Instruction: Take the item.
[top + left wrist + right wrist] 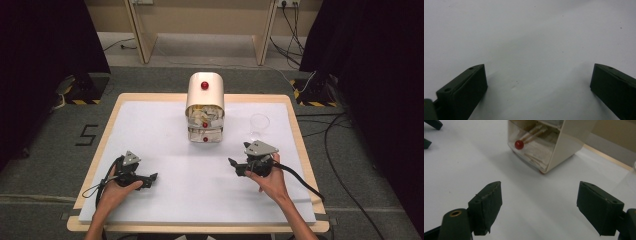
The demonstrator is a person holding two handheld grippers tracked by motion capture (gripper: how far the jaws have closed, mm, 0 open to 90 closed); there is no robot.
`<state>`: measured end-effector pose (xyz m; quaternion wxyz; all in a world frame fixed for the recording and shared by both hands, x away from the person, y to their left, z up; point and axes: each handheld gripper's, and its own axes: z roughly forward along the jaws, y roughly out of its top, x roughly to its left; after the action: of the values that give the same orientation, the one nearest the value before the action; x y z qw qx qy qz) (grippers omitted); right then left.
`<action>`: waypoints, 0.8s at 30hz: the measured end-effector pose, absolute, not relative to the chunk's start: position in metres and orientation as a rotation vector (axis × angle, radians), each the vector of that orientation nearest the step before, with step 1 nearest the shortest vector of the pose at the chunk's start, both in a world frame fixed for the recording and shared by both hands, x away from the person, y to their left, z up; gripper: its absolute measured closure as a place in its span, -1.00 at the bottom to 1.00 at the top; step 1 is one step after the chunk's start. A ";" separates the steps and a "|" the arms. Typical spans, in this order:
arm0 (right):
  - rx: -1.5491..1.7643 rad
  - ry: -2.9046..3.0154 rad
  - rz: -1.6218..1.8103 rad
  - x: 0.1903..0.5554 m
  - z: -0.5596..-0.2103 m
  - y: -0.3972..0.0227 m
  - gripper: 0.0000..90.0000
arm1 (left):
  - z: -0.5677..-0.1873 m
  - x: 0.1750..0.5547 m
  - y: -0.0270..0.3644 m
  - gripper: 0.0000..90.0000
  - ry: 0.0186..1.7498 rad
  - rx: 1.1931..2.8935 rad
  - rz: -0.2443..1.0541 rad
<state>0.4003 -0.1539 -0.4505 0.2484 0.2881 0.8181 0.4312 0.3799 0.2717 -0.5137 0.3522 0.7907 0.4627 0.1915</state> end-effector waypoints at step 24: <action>0.608 2.136 1.353 0.425 -0.391 -0.095 -0.19 | -0.514 0.380 0.272 -1.00 1.197 2.047 0.496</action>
<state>0.4250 -0.0949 -0.3907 0.2671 0.2254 0.7915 0.5014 0.3800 0.2717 -0.5137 0.3519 0.7909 0.4625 0.1918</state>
